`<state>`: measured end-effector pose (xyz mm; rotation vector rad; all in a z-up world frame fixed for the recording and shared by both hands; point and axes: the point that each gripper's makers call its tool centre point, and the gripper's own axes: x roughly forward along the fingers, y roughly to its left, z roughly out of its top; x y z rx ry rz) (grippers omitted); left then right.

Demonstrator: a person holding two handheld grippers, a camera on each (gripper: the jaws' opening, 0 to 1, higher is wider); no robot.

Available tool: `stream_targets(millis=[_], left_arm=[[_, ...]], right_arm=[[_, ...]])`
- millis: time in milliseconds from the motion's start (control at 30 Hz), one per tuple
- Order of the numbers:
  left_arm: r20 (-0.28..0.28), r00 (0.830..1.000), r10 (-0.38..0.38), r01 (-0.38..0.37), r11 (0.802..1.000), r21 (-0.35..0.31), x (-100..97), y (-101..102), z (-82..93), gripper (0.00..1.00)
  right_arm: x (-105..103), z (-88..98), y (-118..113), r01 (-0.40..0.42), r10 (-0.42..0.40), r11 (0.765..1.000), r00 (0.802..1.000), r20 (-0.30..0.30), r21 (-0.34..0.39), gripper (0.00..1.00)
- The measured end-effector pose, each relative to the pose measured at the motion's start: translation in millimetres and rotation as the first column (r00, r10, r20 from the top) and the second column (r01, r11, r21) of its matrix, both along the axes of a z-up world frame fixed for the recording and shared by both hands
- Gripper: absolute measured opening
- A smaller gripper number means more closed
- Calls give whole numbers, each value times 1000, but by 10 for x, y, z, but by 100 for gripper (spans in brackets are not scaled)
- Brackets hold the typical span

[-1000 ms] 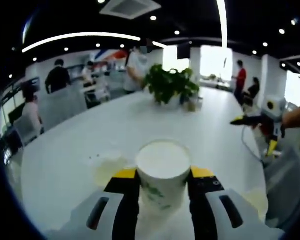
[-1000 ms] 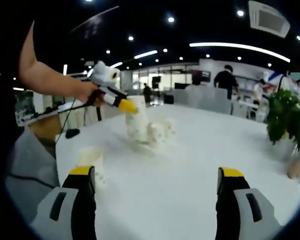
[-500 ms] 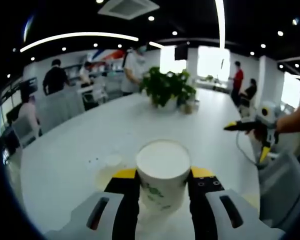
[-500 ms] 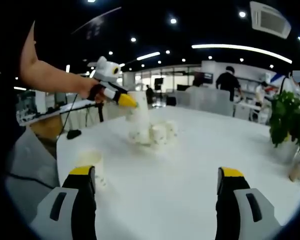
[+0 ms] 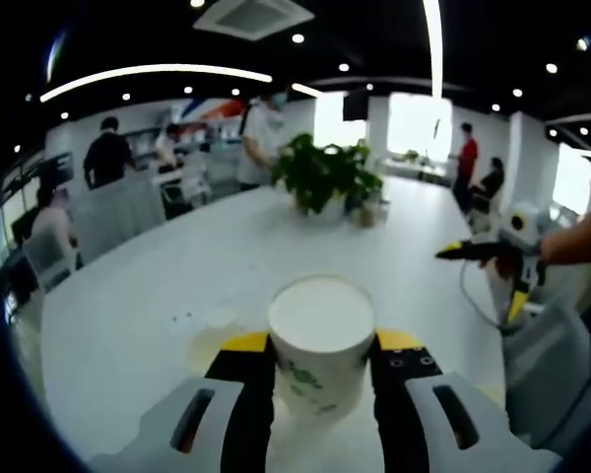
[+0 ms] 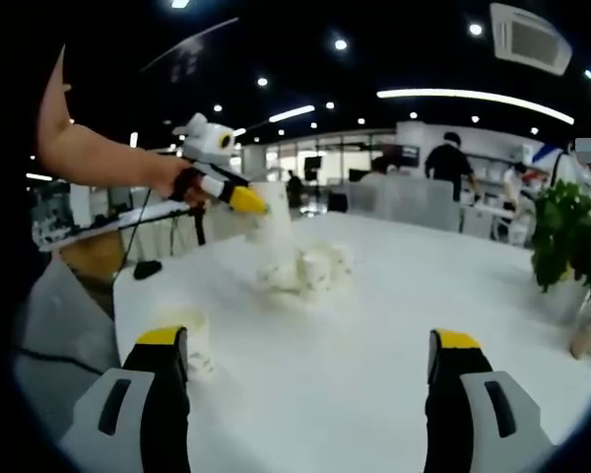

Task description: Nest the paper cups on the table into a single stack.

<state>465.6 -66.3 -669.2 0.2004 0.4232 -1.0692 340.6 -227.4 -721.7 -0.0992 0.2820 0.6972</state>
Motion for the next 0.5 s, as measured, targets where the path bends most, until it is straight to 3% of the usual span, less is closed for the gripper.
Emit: stream_targets(millis=[500], left_arm=[[9,1000,-25,25,1000,-3,-211,-55,94,36]], right_arm=[[-65,55,54,-11,11,1000,1000,1,15,100]])
